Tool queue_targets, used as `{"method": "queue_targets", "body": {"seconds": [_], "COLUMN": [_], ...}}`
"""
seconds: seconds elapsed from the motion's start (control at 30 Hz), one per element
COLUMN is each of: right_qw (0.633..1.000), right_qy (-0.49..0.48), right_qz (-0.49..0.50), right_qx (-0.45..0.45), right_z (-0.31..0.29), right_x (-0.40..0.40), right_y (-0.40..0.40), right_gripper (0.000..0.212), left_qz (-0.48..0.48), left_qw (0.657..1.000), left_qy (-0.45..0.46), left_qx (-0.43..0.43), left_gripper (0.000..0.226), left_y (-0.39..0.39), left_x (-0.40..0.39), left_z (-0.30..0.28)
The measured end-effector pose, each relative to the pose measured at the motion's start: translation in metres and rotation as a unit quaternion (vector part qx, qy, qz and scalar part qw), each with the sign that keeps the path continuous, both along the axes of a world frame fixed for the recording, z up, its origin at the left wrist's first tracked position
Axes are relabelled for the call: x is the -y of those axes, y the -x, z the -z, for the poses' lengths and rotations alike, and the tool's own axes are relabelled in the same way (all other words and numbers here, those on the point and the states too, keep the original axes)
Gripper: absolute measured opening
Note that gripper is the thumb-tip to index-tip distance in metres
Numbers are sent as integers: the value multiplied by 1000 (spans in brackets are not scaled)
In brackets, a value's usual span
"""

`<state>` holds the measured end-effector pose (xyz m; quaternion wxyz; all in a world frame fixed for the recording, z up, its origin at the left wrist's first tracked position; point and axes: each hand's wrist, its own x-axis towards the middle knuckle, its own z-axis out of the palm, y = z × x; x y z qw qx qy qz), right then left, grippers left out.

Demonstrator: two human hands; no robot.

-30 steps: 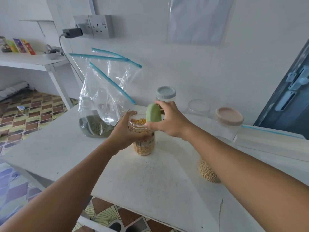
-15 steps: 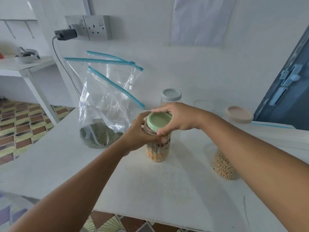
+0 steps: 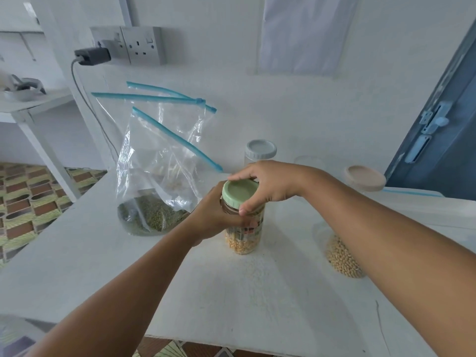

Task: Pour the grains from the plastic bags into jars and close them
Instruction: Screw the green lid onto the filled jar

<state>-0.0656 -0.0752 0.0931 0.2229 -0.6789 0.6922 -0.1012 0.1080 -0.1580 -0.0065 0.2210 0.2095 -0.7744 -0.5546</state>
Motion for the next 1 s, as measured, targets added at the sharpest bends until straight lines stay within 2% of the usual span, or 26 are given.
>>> {"method": "queue_targets", "body": {"seconds": [0.13,0.3,0.53,1.0], "right_qw": [1000,1000,999,1000], "right_qy": [-1,-11,-31,4], "right_qz": [-9,-21,-19,-7], "right_qx": [-10,9,33,-25], "right_z": [0,-4,-8,0], "right_x": [2,2,-3,0], "right_y": [-1,1,6,2], "right_gripper": [92,90,82,83], "left_qz": [-19,-24,-26,-25], "left_qw": [999,999,999,1000], "left_qy": [-29,-35,-36,-10], "left_qx": [7,6,9,16], "left_gripper": [89,93,91,87], "left_y": [-1,0,-1,1], "left_x": [1,3,-1,3], "left_z": [4,7,3,5]}}
